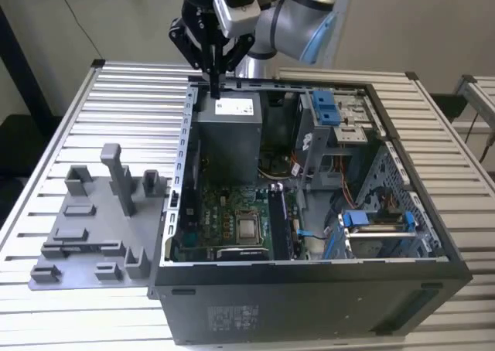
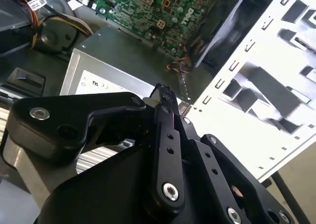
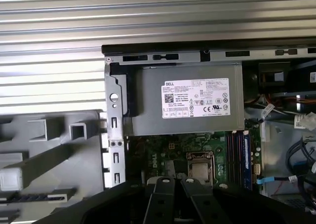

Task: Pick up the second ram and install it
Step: 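Reach for the second ram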

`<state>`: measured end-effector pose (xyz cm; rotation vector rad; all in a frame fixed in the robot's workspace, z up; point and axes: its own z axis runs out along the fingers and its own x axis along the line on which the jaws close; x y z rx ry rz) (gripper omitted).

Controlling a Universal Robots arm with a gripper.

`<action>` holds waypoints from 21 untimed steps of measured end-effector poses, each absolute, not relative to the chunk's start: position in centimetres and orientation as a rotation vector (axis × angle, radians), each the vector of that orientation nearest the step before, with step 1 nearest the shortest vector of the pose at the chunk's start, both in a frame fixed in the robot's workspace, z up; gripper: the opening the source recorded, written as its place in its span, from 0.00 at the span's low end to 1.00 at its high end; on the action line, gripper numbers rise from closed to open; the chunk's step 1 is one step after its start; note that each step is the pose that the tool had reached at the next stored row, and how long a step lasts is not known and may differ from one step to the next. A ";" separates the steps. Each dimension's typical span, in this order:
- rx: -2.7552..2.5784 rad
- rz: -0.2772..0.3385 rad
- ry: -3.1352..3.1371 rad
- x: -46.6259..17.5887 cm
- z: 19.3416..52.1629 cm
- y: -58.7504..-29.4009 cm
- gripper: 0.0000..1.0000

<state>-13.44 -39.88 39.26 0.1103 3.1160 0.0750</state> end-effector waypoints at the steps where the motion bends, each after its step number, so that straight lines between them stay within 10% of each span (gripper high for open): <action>1: 0.110 0.075 3.116 -13.6 39.3 -39.9 0.11; 21: 0.110 0.075 3.109 -17.3 39.3 -39.9 0.11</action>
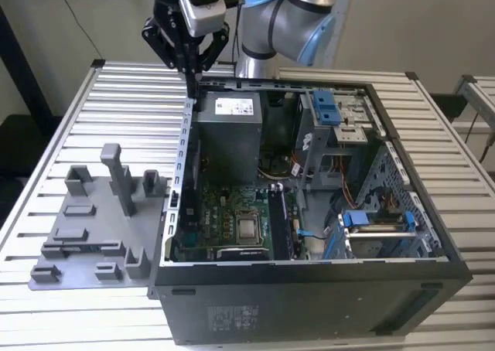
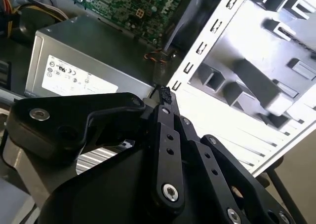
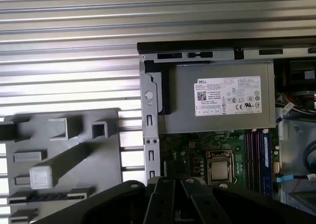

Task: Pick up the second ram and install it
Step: 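Reach for the second ram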

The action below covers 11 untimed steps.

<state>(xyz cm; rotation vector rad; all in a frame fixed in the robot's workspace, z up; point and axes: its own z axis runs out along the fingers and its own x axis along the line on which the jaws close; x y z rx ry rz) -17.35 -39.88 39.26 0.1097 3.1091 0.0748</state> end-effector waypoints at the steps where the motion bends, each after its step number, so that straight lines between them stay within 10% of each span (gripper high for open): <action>1: 0.110 0.075 3.109 -17.5 39.3 -39.9 0.11; 11: 0.109 0.075 3.103 -20.3 39.3 -39.9 0.11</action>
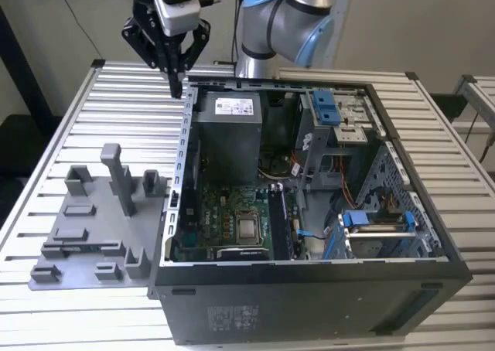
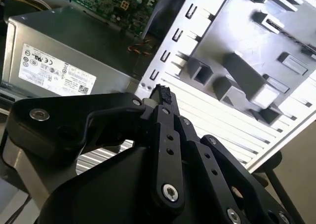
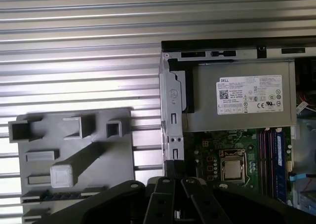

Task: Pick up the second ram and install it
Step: 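Reach for the second ram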

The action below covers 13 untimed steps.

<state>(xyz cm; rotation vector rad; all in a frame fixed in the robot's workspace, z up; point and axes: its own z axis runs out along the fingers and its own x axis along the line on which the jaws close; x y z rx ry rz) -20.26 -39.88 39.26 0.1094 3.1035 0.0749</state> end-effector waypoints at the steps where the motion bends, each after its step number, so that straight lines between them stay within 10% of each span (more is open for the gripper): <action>1: 0.109 0.075 3.103 -20.5 39.3 -39.9 0.11; 13: 0.109 0.075 3.100 -23.1 39.3 -39.9 0.11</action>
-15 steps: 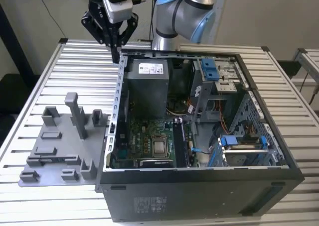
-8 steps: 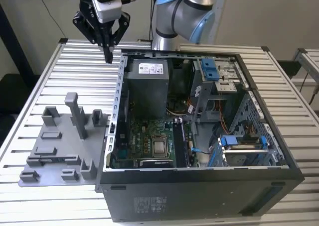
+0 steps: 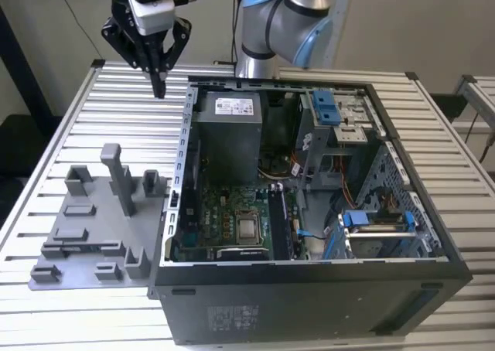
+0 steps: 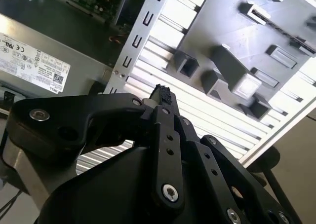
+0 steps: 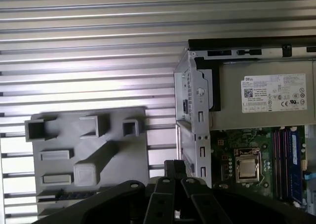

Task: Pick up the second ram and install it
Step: 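Reach for the second ram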

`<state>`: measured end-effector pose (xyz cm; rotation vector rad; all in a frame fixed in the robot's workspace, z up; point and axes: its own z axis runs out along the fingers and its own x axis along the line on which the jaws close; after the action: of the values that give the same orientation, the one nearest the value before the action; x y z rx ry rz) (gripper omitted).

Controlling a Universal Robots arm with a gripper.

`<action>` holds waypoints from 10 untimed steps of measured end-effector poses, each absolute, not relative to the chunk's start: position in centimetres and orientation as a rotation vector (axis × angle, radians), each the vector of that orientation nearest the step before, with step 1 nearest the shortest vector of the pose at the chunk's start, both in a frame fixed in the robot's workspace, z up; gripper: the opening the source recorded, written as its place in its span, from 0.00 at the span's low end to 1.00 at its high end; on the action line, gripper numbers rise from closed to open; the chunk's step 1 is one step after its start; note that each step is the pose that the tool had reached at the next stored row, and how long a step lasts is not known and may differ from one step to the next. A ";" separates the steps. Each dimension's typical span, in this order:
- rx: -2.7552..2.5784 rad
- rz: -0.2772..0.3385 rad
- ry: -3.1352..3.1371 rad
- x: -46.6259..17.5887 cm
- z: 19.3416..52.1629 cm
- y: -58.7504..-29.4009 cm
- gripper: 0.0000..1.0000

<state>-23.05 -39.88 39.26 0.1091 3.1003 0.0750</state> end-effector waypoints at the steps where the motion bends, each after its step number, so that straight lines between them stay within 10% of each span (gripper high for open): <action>1: 0.109 0.075 3.100 -23.3 39.3 -39.9 0.11; 10: 0.109 0.075 3.099 -24.9 39.3 -39.9 0.11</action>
<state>-24.89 -39.88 39.26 0.1090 3.0990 0.0751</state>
